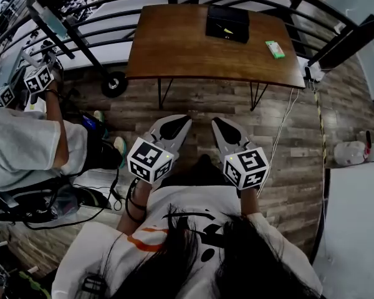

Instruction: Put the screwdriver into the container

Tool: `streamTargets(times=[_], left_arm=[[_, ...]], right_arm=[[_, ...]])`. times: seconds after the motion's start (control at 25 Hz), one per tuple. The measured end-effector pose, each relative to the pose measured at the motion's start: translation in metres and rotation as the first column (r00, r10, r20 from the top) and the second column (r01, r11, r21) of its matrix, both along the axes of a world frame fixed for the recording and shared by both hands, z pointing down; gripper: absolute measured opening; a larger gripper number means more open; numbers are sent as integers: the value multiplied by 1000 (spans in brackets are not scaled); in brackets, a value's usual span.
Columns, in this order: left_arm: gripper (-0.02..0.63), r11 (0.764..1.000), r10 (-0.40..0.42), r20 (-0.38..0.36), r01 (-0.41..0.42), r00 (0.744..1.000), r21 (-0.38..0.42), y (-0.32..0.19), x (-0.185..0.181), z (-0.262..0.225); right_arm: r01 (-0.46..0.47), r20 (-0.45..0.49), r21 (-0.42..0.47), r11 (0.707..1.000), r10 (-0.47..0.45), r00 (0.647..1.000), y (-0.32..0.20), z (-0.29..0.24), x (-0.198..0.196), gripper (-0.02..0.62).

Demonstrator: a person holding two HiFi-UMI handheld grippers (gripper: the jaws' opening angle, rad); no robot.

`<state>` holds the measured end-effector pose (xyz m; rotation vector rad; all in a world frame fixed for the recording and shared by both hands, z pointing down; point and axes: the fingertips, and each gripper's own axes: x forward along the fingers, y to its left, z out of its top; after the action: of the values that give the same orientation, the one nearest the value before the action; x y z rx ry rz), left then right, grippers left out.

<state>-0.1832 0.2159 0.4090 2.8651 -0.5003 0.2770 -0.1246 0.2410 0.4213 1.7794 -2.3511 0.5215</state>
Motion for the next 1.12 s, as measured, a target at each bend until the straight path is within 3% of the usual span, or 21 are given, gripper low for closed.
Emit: streamTargets(times=[0.68,1.12], left_arm=[[2,999,36,-13,-35,999,19,55,27,13],[1,999,50,-37,-51,998,-6,25,11,11]], right_arm=[[-8,-14,24,1000,8,1000,50,10,22,20],[-44,-39,-4,999,44,998,19,7,19,18]])
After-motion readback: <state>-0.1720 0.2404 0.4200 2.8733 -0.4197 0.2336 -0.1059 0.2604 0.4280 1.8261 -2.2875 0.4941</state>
